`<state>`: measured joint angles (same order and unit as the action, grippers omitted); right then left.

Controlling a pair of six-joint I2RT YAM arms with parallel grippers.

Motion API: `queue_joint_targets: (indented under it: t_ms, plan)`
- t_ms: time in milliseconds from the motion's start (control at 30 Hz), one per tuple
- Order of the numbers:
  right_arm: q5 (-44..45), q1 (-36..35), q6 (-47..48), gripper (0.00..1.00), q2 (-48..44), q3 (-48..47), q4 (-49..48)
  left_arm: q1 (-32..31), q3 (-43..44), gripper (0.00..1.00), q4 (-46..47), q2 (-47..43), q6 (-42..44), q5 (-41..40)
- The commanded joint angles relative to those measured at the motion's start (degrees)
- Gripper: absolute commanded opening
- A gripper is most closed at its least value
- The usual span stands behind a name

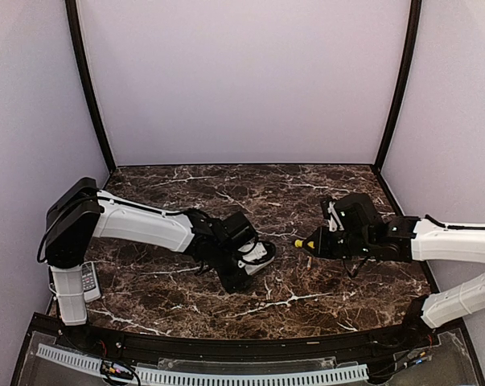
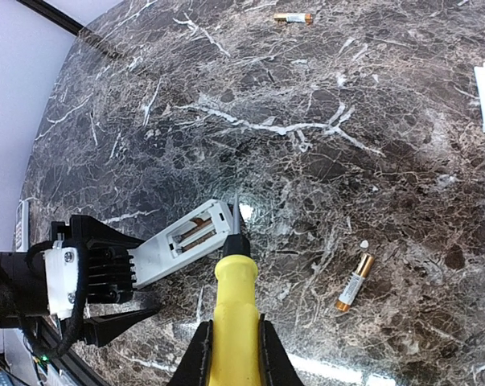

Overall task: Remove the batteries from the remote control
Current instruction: Place the remote control without batteries at the center of the board, then place the screwdriver at the center of the board.

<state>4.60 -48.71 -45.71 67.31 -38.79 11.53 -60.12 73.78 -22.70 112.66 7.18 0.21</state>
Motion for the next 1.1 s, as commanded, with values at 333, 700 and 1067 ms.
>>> queue_joint_targets:
  t_ms: [333, 700, 1067]
  plan:
    - [-5.06, 6.46, -0.33, 0.00, -0.33, 5.14, -13.21, 6.95, -3.22, 0.76, 5.16, -13.97, -10.99, 6.43]
    - [-11.36, 12.81, 1.42, 0.00, 11.10, 4.85, -25.14, 13.45, -6.86, 0.76, 13.85, -21.40, -28.11, 5.39]
    - [-22.19, 16.25, 2.32, 0.05, 24.30, 3.71, -34.36, 21.97, -11.22, 0.76, 16.30, -25.05, -33.17, 7.49]
